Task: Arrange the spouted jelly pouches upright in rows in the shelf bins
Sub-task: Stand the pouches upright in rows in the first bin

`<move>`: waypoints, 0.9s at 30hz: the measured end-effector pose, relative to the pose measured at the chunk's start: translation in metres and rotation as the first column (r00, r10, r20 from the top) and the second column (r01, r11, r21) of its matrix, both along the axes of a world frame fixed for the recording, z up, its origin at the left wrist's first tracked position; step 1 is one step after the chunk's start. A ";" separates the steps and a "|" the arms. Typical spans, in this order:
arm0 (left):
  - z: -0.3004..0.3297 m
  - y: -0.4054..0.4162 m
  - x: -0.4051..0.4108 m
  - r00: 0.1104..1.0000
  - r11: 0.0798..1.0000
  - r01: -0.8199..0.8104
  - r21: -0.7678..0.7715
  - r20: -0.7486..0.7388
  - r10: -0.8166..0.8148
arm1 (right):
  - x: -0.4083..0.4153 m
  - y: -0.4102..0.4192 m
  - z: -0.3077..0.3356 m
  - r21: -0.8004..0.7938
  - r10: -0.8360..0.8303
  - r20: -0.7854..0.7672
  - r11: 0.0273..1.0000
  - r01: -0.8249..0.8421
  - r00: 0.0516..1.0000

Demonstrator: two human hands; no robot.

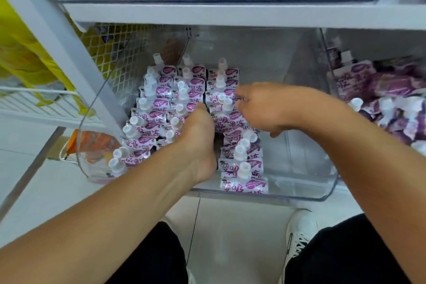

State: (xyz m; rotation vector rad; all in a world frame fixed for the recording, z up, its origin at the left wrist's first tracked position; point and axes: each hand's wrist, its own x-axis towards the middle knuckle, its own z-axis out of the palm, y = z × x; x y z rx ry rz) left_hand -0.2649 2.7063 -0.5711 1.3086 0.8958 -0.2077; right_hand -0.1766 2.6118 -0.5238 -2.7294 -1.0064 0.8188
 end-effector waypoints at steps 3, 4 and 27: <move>-0.003 -0.009 0.005 1.000 1.000 0.000 0.020 -0.002 0.000 | 0.000 -0.006 -0.001 -0.030 0.025 -0.026 0.999 -0.026 0.999; -0.002 -0.013 0.004 1.000 1.000 0.029 0.004 -0.005 -0.029 | 0.002 -0.009 -0.003 -0.010 0.019 -0.021 1.000 -0.019 1.000; -0.012 -0.014 0.014 0.978 0.981 -0.186 0.055 0.106 0.179 | 0.022 0.003 0.008 0.179 0.056 0.286 0.977 -0.111 0.957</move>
